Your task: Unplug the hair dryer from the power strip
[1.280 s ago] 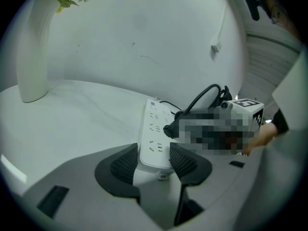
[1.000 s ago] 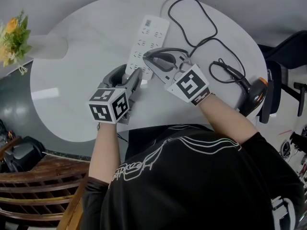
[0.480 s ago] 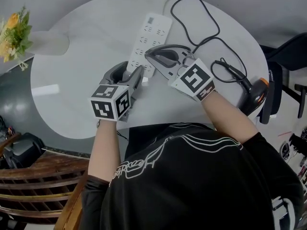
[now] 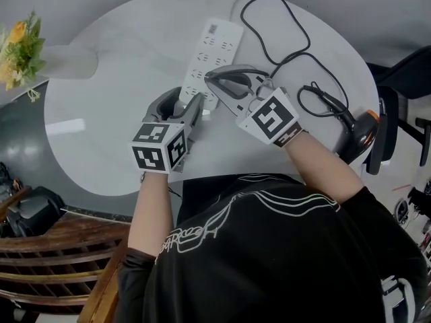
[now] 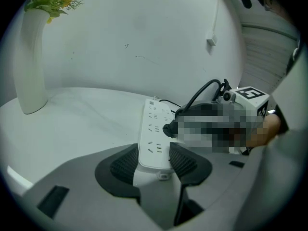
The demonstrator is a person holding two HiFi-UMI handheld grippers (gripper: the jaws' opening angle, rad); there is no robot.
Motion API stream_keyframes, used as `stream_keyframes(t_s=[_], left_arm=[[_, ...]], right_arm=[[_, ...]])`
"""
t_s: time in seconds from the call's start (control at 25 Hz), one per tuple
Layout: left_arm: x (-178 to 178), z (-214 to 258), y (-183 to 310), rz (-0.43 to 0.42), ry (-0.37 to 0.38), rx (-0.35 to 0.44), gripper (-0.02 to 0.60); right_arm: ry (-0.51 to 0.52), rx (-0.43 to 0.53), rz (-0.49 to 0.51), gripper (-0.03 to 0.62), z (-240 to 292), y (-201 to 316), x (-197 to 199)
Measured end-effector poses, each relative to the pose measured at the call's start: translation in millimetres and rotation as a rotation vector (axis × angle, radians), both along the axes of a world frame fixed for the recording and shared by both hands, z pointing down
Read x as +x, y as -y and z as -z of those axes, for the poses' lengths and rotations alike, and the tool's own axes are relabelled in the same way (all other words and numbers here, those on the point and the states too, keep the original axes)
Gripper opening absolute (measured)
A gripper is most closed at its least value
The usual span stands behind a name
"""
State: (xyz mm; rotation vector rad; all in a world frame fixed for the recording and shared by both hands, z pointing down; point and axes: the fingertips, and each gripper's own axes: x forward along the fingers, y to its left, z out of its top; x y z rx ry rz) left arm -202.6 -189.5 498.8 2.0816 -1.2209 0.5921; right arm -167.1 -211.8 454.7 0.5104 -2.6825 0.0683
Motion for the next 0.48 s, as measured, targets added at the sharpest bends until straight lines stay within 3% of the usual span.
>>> stream_keyframes(t_s=[0.16, 0.48], left_arm=[[0.0, -0.3, -0.8, -0.006, -0.005, -0.007, 0.207], [-0.1, 1.0, 0.3, -0.009, 0.013, -0.009, 0.206]], right_arm=[[-0.019, 0.017, 0.01, 0.024, -0.5, -2.0, -0.9], [0.038, -0.108, -0.001, 0.025, -0.7, 4.8, 2.3]])
